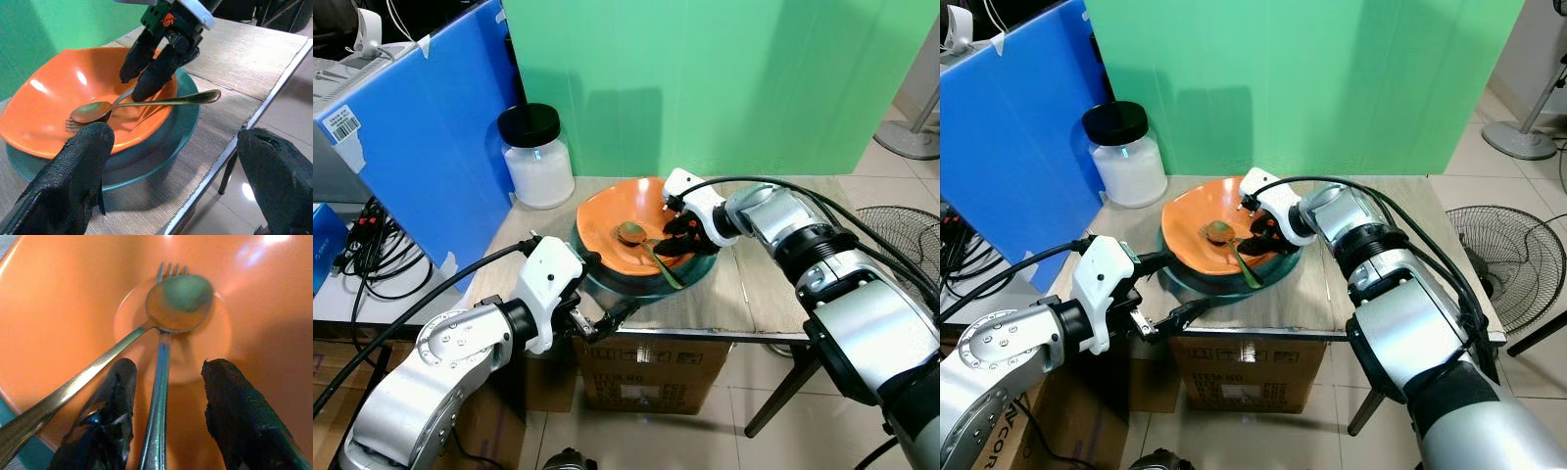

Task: Setting the table

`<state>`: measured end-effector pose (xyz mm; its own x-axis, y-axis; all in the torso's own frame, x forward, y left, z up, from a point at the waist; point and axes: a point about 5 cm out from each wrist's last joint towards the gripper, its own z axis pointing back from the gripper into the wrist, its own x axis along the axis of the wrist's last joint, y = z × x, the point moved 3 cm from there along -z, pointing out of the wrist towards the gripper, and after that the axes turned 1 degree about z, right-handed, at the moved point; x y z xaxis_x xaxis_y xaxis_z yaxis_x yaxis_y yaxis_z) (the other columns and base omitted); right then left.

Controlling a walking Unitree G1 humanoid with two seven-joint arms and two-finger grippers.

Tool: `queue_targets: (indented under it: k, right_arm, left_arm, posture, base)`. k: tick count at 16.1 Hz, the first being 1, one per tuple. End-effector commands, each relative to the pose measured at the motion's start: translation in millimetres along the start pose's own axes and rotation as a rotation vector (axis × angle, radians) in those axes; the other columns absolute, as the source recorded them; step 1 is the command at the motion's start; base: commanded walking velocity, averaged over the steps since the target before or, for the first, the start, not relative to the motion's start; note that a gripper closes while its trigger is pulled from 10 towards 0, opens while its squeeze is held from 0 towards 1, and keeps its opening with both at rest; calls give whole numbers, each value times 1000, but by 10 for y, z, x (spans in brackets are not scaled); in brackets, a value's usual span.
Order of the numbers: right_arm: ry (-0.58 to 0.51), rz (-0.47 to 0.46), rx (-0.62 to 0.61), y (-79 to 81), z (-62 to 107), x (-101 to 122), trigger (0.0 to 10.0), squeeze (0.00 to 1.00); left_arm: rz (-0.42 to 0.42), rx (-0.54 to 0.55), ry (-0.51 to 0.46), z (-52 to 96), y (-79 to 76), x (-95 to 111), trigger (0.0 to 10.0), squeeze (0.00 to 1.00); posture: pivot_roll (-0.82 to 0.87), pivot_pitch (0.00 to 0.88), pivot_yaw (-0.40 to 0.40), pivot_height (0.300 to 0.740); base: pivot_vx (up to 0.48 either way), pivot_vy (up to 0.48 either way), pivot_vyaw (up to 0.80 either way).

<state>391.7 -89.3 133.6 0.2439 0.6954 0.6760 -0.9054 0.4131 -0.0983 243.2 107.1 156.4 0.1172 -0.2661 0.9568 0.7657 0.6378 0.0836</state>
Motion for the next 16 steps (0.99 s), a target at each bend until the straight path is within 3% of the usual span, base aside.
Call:
queue_targets:
  k: [1, 7, 16]
  right_arm:
    - [10, 28, -4, -12, 12, 46, 0, 0]
    - [73, 78, 20, 25, -22, -8, 0, 0]
    - [48, 90, -9, 13, -37, 76, 0, 0]
  left_arm:
    - [-17, -6, 4, 2, 9, 22, 10000, 0]
    - [-24, -9, 8, -2, 5, 7, 10000, 0]
    - [-40, 0, 7, -6, 25, 19, 10000, 0]
  posture:
    - [106, 0, 46, 740]
    - [108, 0, 44, 740]
    - [113, 0, 46, 740]
  base:
    - [0, 0, 0]
    - [0, 0, 0]
    - [0, 0, 0]
